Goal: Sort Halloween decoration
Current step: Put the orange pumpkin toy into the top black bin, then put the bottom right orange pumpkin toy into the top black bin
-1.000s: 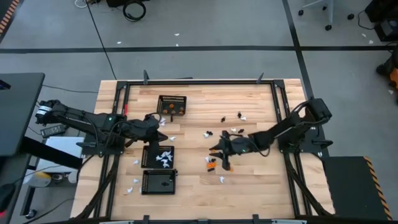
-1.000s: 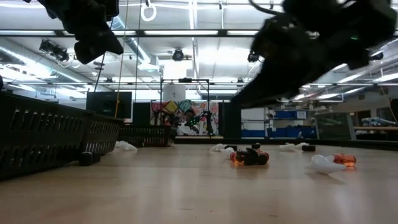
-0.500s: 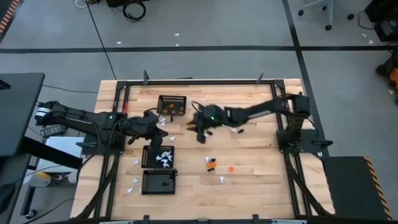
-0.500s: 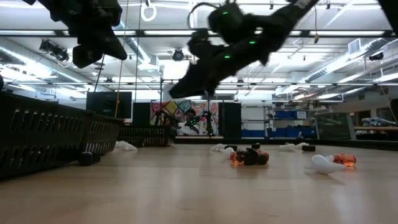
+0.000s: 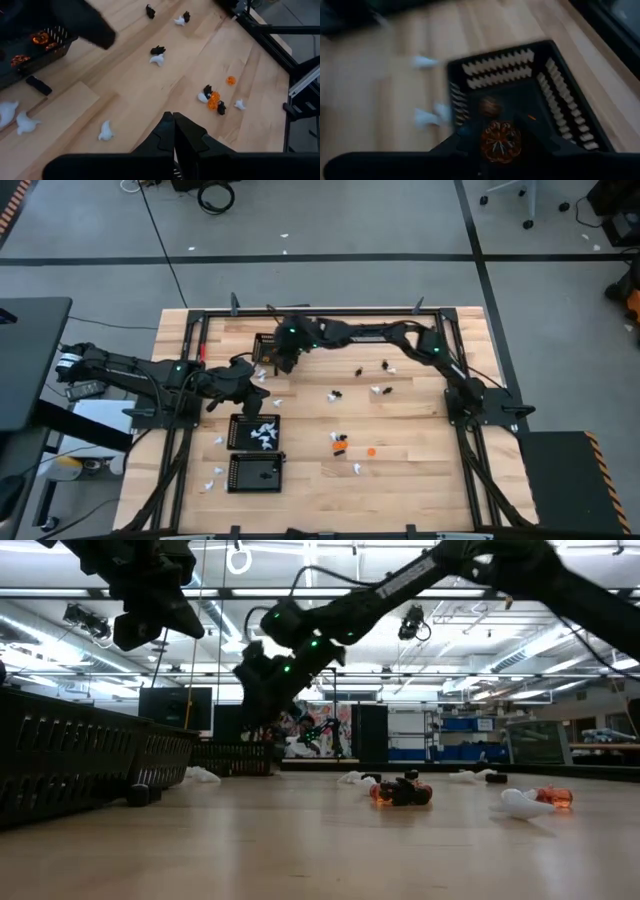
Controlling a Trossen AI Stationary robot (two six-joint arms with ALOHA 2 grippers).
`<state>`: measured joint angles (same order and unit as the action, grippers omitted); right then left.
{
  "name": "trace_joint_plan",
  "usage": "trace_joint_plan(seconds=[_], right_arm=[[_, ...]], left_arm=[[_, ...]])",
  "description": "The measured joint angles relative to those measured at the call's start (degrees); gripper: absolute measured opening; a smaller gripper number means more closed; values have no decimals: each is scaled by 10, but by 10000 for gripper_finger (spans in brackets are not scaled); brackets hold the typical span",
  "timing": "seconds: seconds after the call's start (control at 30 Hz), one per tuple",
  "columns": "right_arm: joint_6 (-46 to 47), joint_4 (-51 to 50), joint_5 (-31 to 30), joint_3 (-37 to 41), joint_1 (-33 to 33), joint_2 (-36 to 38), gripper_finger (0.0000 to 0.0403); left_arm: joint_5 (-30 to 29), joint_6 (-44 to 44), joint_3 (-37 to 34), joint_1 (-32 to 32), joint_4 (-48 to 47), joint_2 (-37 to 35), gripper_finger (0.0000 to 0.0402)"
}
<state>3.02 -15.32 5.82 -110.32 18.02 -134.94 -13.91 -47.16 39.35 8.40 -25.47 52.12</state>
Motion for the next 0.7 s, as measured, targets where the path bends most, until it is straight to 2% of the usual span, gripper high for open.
trace_joint_plan(seconds=[0.1,0.2,0.33,0.5,0.7], right_arm=[[4,-65,-18,-65,7,-42,110],[21,-81,-5,-97,15,-62,122],[39,-65,17,-105,20,-65,151],[35,-63,18,-105,20,-65,184],[39,-74,48,-105,20,-57,196]], left_arm=[[0,1,0,0,-2,0,9],[0,1,0,0,-2,0,9],[0,2,0,0,-4,0,9],[0,4,0,0,-14,0,9],[0,15,0,0,-16,0,9]])
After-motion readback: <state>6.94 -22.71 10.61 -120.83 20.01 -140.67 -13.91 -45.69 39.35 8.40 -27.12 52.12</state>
